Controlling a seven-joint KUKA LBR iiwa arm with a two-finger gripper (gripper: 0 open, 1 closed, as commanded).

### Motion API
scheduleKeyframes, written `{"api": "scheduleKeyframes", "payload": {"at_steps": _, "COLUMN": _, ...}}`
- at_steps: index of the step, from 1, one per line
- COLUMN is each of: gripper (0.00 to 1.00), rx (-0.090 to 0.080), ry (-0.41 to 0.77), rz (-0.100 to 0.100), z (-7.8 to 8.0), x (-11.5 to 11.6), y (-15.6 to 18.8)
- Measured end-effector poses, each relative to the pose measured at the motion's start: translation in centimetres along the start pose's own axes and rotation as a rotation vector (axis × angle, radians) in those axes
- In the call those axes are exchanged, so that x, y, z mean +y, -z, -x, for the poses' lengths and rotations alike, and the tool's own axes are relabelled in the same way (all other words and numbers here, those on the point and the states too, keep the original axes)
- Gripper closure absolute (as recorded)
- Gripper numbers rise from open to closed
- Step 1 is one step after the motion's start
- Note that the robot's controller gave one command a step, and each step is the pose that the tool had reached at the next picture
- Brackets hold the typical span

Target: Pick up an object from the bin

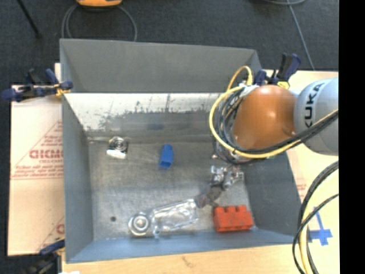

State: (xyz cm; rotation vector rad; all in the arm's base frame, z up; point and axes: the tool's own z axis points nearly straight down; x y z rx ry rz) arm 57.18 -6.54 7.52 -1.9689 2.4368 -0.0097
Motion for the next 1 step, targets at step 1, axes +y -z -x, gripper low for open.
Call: {"api": "scheduleKeyframes", "payload": {"at_steps": 1, "gripper": 1.0, "rx": 0.001, "ry": -0.032, "rz": -0.001, "z": -0.04, "x": -0.71, "y": 17.03}}
